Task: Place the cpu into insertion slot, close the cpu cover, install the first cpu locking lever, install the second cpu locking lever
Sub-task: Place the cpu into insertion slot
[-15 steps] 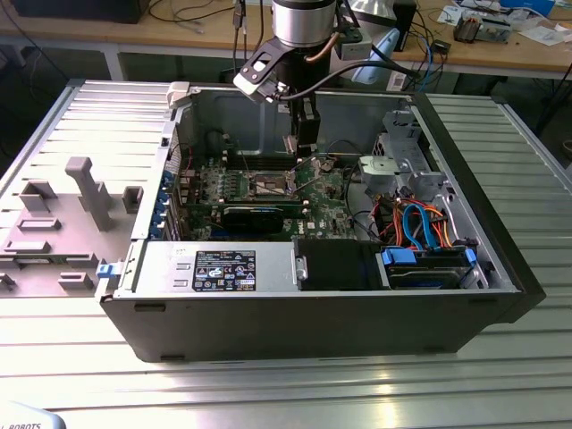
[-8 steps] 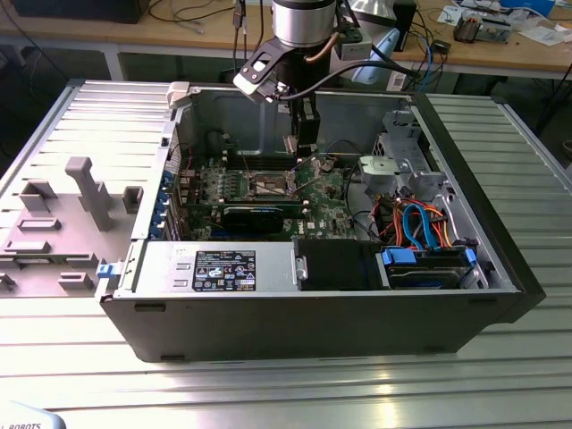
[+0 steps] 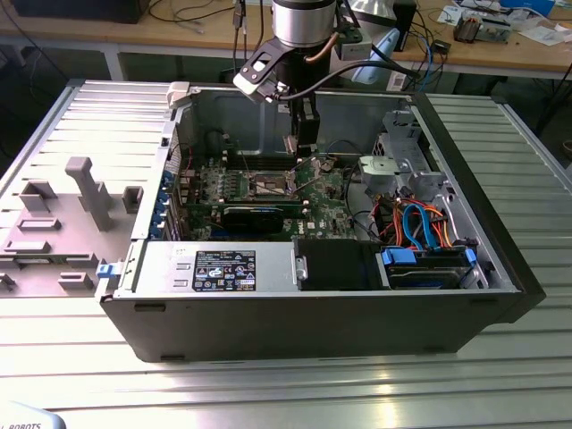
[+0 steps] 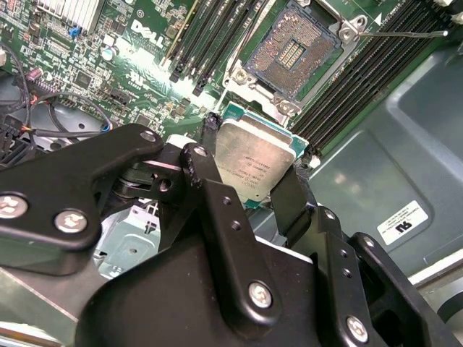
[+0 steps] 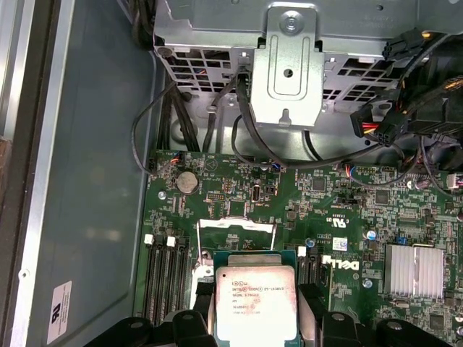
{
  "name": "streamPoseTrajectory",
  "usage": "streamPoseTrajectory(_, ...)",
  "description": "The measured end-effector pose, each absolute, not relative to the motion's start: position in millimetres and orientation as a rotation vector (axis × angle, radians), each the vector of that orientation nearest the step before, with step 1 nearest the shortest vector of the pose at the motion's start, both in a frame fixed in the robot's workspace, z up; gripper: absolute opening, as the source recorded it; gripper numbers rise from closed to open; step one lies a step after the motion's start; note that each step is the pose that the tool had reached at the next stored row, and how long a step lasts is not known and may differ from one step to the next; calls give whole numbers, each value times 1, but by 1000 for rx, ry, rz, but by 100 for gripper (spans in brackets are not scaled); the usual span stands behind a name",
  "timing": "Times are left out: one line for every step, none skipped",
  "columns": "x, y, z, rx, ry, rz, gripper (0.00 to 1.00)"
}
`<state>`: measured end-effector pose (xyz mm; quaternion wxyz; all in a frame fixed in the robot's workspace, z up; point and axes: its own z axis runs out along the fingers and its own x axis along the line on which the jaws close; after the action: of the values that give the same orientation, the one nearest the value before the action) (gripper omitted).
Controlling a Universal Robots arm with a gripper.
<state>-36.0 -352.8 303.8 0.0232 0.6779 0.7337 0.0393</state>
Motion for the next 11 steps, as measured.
streamPoseTrajectory(-36,-353,304,2100,2271,122,54)
streamPoseTrajectory(-36,-353,304,2100,2271,122,54)
streamPoseTrajectory(-36,-353,304,2101,2269,121,54)
streamPoseTrajectory(-36,-353,304,2102,2269,122,54)
streamPoseTrajectory(-36,-353,304,2102,2268,122,54)
streamPoseTrajectory(-36,-353,304,2103,2268,122,54)
streamPoseTrajectory(-36,-353,304,2103,2267,121,54)
streamPoseTrajectory(-36,-353,304,2104,2267,121,54)
streamPoseTrajectory(-36,-353,304,2105,2266,121,54)
streamPoseTrajectory(-36,-353,304,2105,2266,121,54)
streamPoseTrajectory(-36,-353,304,2107,2263,121,54)
